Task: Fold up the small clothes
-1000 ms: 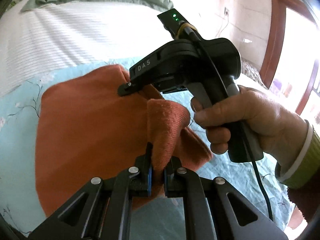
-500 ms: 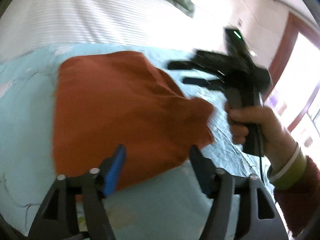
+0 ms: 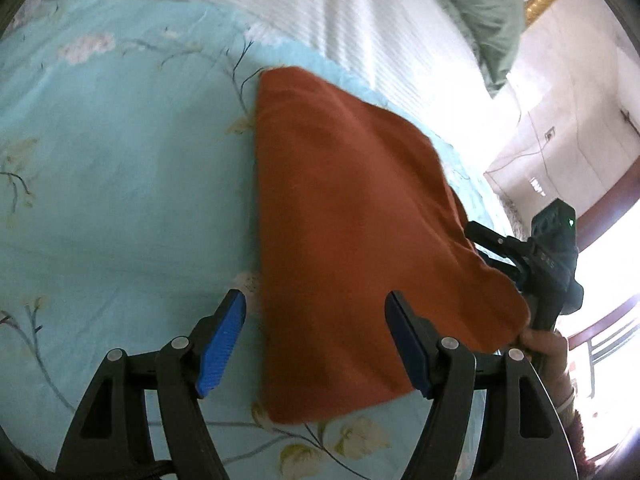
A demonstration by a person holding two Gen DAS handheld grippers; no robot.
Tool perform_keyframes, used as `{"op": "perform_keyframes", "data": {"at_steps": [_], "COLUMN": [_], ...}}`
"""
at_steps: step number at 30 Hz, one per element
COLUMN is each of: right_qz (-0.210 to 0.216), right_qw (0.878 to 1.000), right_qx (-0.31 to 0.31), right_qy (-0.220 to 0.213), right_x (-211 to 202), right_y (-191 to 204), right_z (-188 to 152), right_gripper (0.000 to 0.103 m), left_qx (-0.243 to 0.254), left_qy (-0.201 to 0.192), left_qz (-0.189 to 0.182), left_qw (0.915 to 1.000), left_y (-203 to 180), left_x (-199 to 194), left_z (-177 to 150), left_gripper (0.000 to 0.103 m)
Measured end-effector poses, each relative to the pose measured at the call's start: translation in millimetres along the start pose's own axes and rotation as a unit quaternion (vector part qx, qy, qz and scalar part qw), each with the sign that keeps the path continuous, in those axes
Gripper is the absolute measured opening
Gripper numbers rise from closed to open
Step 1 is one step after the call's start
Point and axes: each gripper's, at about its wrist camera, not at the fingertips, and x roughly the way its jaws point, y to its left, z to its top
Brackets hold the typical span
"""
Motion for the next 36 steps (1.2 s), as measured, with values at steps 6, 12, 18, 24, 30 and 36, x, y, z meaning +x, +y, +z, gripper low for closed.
{"op": "perform_keyframes", "data": {"at_steps": [6, 12, 18, 24, 30, 36], "right_qz": [0.021, 0.036, 0.092, 0.163, 0.196, 0.149], "right_qw": [0.999, 0.998, 0.995, 0.986, 0.977, 0.982], "right_qx": [0.021, 0.032, 0.019, -0.005, -0.051, -0.064], "right_qy": [0.015, 0.036, 0.03, 0.038, 0.067, 0.093], "right_x": [18.1, 32.5, 29.1, 54.6, 86.7, 112.1], "right_y": [-6.6, 9.9, 61.1, 129.9, 187.6, 196.1], "right_z": [6.6, 3.5, -25.0, -67.6, -97.5, -117.4], "right_gripper": [0.075, 0.031, 0.025, 0.025, 0.024, 0.025], "left_qx": [-0.027, -0.003, 0.018, 0.022, 0.023, -0.013], "left_qy": [0.012, 0.04, 0.003, -0.048, -0.088, -0.076], "left_qz": [-0.029, -0.035, -0.041, -0.012, 0.036, 0.07], "left_qw": [0.9991, 0.9986, 0.999, 0.9986, 0.9952, 0.9945], "left_y": [8.2, -0.1, -5.4, 18.4, 47.9, 92.7], "left_x": [22.6, 55.3, 15.1, -81.4, -170.4, -194.5], "left_z": [6.5, 25.0, 16.7, -14.7, -47.4, -84.2], "left_gripper": [0.08, 0.047, 0.022, 0.021, 0.021, 0.021]}}
